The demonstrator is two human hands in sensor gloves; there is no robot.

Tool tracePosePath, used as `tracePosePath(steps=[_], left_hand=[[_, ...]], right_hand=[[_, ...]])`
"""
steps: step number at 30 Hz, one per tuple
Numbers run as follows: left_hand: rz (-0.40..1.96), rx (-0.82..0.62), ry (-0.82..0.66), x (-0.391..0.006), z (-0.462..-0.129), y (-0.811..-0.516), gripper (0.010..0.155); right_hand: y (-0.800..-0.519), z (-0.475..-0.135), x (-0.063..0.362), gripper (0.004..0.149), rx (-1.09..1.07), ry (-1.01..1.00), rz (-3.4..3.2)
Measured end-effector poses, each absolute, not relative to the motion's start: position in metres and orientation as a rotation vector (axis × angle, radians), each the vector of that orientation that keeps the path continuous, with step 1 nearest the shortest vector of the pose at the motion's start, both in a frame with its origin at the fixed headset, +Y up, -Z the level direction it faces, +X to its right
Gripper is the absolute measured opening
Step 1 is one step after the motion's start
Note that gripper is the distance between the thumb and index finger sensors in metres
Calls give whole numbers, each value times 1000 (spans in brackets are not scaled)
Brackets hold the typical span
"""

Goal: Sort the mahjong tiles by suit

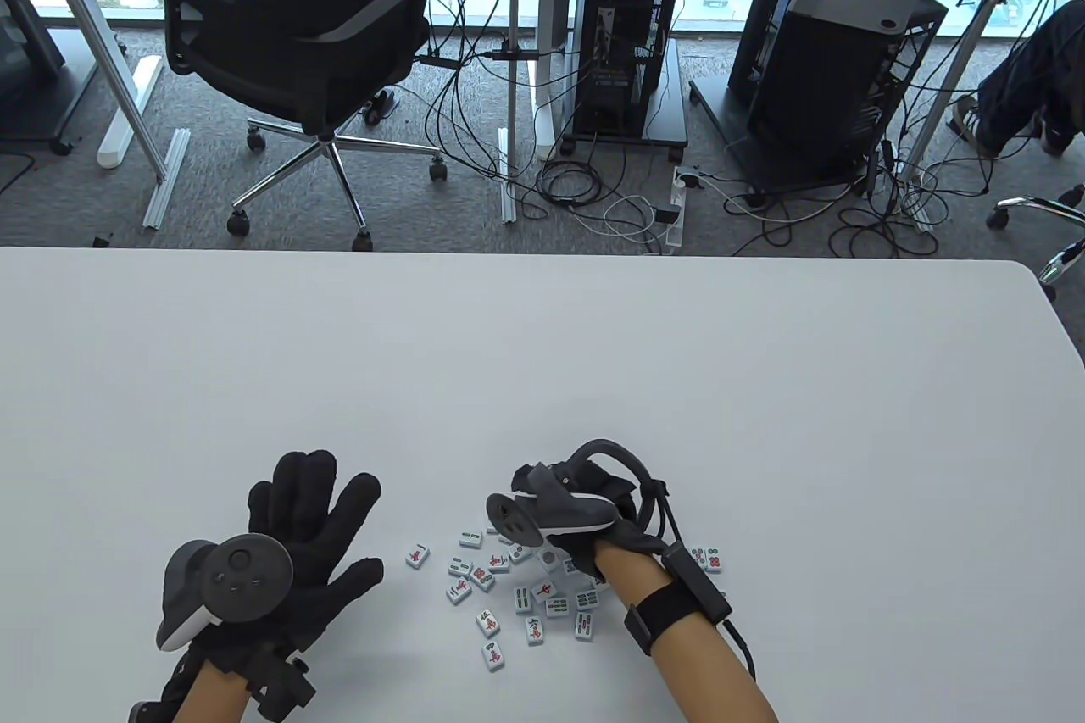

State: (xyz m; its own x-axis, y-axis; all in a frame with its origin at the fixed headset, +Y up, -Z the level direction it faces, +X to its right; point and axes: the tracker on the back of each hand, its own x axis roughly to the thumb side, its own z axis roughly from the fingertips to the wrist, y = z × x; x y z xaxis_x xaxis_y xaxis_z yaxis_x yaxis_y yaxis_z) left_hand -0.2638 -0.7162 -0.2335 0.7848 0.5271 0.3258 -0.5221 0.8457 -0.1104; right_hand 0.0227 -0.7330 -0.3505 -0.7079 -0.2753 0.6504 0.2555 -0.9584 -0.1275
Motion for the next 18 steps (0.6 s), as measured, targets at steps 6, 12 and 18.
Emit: tracePosePath(steps=[6,12,18], left_hand=[[563,-23,-352,-263,-234,-717,80],[550,-17,-352,-263,-234,-717,79],[546,-11,-343,-264,-234,-717,79]], right_hand=[[-708,-369,80,59,-726,13,-2743],[-730,-372,128,59,-533,-265,-2752],[-753,-366,152,57,-482,-352,-2744]])
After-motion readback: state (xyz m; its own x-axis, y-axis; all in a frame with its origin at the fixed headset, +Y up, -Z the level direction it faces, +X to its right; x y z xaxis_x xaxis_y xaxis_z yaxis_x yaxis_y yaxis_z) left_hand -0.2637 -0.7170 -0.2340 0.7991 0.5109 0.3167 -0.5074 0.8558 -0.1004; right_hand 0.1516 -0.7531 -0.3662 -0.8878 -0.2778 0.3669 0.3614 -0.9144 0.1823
